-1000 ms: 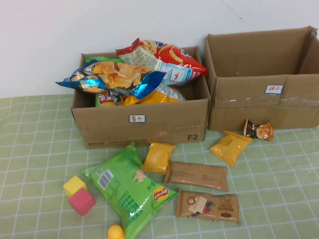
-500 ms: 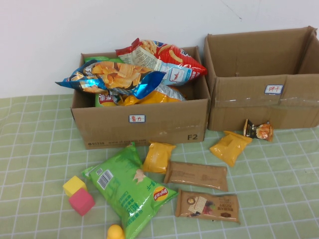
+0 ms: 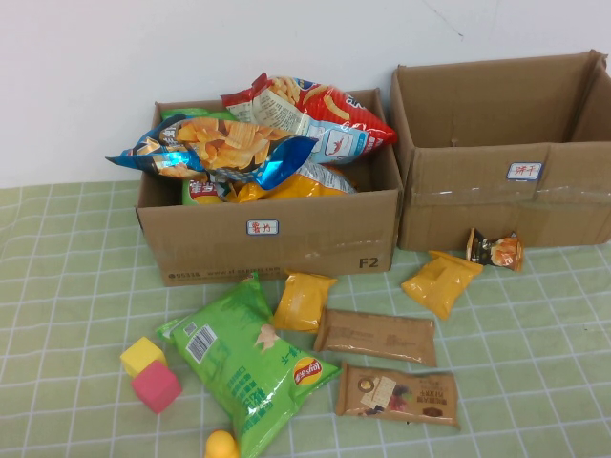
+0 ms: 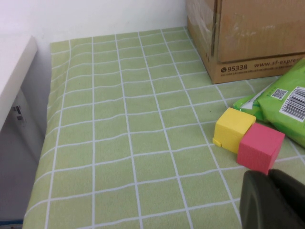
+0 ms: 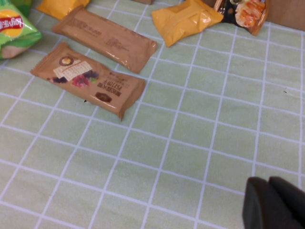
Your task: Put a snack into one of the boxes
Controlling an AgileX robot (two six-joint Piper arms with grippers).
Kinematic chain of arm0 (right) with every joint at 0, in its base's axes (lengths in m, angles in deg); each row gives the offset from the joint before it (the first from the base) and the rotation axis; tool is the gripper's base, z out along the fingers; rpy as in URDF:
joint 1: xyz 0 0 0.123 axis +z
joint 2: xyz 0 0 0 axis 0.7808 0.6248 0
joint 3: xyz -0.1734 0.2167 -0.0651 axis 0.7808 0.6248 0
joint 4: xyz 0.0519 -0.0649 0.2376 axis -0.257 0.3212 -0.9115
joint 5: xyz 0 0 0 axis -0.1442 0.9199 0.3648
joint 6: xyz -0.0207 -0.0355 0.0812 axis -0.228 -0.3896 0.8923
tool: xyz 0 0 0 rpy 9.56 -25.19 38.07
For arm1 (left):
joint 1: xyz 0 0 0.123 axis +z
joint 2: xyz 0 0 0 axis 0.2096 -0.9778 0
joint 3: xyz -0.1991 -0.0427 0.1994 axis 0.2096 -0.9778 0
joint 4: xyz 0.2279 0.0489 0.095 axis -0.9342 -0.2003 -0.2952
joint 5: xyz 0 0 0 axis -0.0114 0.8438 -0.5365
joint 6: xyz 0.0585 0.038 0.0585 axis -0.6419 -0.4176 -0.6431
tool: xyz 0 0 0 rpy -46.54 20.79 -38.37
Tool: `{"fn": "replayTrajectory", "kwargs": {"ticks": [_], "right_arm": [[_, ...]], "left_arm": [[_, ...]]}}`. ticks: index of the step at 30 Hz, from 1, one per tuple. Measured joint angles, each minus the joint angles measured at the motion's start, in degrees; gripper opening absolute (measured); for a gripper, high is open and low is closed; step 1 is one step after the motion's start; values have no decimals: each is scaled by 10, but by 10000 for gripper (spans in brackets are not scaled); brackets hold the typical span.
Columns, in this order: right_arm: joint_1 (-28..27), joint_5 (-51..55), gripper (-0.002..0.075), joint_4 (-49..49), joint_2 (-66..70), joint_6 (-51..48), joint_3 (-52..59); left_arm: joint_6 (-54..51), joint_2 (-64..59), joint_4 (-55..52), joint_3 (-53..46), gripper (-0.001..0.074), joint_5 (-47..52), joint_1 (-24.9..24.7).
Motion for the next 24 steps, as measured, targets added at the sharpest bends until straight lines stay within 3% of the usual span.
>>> {"fn": "replayTrajectory", "kwargs": {"ticks": [5,11,18,24], "right_arm": [[-10,0,-2,3,-2,0,0],[-77,-32,-2,3,-38,0,54],[-164,-66,-2,2,-168,0,118],[-189,-73,-2,2,-190,0,119]], "left_arm": [[0,0,0,0,-2,0,0],[0,0,0,0,-2,0,0],[0,0,1,0,-3,0,0],[0,0,2,0,-3,0,0]]}}
